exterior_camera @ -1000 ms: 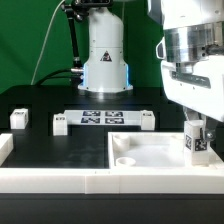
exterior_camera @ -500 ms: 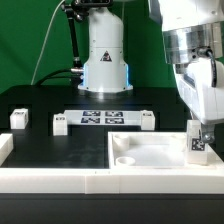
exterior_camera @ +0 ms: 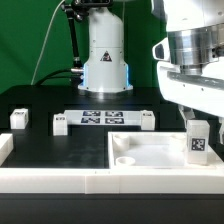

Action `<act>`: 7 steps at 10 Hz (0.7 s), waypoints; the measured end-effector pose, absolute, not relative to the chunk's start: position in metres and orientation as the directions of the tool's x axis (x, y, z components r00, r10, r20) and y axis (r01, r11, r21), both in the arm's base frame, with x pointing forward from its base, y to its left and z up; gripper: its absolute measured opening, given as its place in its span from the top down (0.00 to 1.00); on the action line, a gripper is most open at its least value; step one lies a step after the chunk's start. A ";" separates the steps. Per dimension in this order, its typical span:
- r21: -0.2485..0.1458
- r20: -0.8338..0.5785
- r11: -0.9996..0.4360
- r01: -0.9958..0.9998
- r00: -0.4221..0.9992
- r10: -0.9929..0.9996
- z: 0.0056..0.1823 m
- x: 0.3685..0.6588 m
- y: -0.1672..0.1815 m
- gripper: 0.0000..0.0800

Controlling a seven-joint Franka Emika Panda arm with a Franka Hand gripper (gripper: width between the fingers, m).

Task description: Assemble one leg

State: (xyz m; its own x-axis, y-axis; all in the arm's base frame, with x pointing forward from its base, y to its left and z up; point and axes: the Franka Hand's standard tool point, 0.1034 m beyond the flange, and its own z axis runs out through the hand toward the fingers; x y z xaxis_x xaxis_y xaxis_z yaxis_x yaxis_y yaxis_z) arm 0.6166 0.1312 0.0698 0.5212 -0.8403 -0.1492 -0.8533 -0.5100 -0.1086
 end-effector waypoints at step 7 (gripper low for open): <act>-0.070 -0.004 -0.961 -0.267 0.964 -0.267 0.071 0.616 0.132 0.19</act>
Offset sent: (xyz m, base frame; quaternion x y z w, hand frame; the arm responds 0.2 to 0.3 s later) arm 0.0008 -0.0060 0.0048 -0.0530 0.0173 -0.2264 0.9724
